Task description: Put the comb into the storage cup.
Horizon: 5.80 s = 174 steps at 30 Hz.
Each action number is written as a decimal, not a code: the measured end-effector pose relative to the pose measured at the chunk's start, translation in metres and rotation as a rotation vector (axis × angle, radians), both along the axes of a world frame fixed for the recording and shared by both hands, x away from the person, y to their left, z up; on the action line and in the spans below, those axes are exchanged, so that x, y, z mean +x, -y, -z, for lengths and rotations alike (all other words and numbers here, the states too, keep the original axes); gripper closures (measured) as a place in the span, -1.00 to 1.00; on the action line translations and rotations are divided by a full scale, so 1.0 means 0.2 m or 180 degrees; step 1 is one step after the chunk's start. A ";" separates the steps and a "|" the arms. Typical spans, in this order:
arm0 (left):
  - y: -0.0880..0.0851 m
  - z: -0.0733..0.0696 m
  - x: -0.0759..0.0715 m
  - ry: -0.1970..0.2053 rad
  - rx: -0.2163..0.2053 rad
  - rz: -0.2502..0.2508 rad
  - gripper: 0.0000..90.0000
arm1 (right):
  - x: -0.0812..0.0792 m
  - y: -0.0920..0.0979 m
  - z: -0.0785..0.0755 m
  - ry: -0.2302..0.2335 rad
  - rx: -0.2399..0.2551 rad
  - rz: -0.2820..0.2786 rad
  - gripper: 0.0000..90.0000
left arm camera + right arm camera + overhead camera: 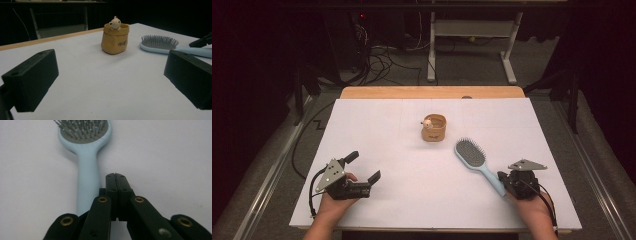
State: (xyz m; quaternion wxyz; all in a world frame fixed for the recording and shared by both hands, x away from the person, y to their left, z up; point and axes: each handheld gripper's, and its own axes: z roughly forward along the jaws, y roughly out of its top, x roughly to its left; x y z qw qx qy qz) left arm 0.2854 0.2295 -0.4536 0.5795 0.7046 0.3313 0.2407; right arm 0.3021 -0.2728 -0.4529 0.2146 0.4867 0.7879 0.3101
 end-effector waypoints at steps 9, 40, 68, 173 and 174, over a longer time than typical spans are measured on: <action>0.01 0.01 0.03 -0.0157 0.0058 -0.0051 -1.00 | -0.08 0.00 0.03 0.0188 0.0167 -0.0075 1.00; 0.03 0.02 0.04 -0.0238 0.0168 -0.0121 -1.00 | -0.11 0.21 0.01 0.0802 0.0676 0.0113 -0.07; 0.01 0.01 0.04 -0.0202 0.0108 -0.0137 -0.98 | -0.12 0.14 -0.02 0.0990 0.0652 0.0030 -0.99; 0.01 0.02 0.04 -0.0158 0.0115 -0.0081 -0.96 | 0.50 -0.42 0.00 -0.0765 -0.0425 -0.0341 -0.90; 0.01 0.02 0.04 -0.0157 0.0119 -0.0081 -0.96 | 0.50 -0.42 0.00 -0.0777 -0.0442 -0.0340 -0.91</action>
